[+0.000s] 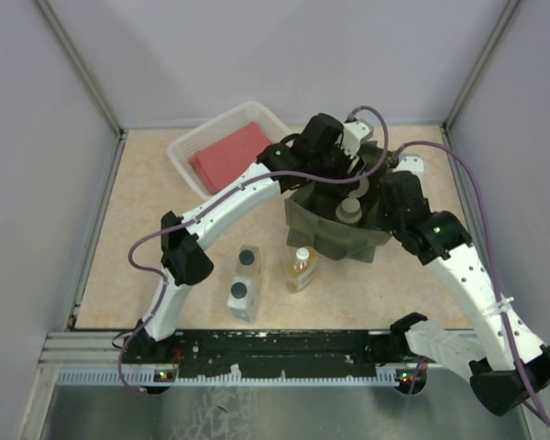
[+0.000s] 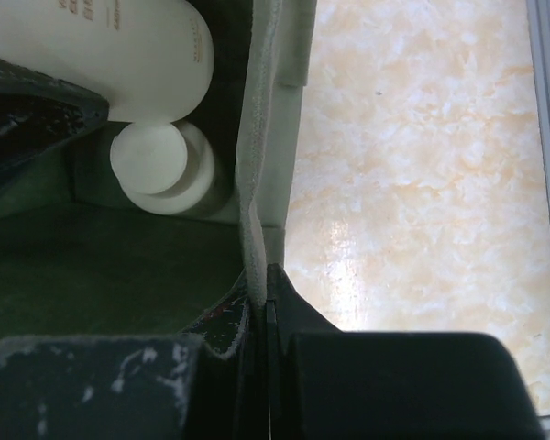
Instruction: Place the personal care products into the canvas bag
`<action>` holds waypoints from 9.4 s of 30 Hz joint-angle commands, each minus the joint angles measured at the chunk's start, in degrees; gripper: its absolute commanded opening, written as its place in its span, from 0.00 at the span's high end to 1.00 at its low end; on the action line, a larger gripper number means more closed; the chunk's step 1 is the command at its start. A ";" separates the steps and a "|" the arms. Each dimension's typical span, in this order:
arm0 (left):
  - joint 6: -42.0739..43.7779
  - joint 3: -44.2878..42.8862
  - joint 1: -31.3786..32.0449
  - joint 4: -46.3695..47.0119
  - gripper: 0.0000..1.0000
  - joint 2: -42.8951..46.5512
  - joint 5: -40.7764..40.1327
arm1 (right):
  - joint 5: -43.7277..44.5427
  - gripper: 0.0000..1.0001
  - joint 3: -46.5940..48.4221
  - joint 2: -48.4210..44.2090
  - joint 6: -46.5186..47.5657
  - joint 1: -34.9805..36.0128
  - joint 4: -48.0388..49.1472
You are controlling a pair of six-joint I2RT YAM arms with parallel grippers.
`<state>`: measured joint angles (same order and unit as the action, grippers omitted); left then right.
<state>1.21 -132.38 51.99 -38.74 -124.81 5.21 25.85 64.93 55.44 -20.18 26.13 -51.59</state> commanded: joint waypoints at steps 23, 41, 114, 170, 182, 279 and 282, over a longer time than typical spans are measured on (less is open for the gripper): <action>8.44 -2.80 3.97 0.14 0.97 -9.03 -8.07 | -5.27 1.00 1.13 -2.10 0.86 -0.09 3.90; 6.08 1.52 5.23 3.86 0.00 -3.60 -1.37 | -4.31 1.00 -0.06 -1.75 0.72 -0.11 3.96; -20.80 70.92 3.65 -7.75 0.00 53.24 -13.49 | -3.35 1.00 -1.47 0.54 -0.73 -0.09 1.84; -2.95 10.87 3.67 10.87 1.00 30.85 5.92 | -4.22 1.00 -2.02 -1.06 -1.78 -0.10 0.59; 0.19 14.88 3.76 12.02 1.00 22.60 -2.24 | -4.40 1.00 -2.66 -1.74 -2.20 -0.11 0.26; -7.99 69.45 9.81 20.19 0.00 44.95 0.70 | -5.62 0.84 -3.07 2.72 -3.46 -0.11 2.37; -8.78 69.21 9.89 20.53 0.00 42.04 -0.04 | -5.85 0.84 -2.97 2.64 -3.52 -0.11 2.33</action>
<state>-6.15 -63.18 61.43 -21.37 -80.09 5.37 19.59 61.63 57.12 -23.22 25.82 -50.30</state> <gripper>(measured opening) 0.998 0.162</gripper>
